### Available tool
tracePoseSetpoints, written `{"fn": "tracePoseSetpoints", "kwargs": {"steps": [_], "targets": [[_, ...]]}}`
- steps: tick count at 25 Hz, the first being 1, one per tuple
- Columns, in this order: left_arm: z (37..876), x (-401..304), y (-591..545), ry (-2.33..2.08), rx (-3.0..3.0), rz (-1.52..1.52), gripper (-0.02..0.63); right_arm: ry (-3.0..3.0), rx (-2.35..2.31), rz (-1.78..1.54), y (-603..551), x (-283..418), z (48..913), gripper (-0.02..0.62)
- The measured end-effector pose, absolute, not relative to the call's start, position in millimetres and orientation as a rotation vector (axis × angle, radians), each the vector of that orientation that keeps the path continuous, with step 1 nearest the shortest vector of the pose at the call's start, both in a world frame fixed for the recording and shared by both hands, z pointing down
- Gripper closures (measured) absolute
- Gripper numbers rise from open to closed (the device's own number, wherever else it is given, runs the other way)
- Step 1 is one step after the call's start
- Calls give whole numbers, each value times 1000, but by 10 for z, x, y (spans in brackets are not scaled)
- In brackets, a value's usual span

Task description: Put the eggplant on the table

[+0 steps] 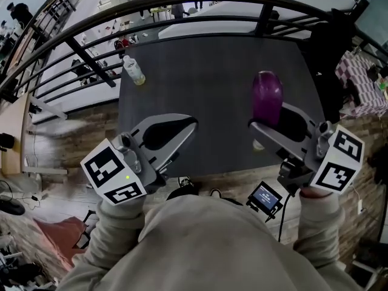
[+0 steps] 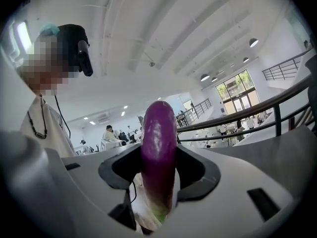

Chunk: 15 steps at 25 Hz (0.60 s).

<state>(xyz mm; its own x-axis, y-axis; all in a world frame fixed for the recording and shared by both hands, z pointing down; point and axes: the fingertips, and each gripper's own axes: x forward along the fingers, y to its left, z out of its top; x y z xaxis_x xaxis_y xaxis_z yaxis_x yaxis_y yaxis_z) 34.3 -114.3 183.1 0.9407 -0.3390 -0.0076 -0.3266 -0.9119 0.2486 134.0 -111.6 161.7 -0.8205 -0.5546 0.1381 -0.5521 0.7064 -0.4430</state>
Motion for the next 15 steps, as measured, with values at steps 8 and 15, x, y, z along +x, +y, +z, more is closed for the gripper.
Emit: {"fn": "tracePoseSetpoints", "kwargs": {"steps": [8,15], "targets": [[1789,-130,-1588,-509,2855,-111,600,2954,-950,-712,-1591,785,1478,374],[2007,-451,-1687,-526,2798,-126,600,2956,-992,-770,-1753,583,1635,374]]}}
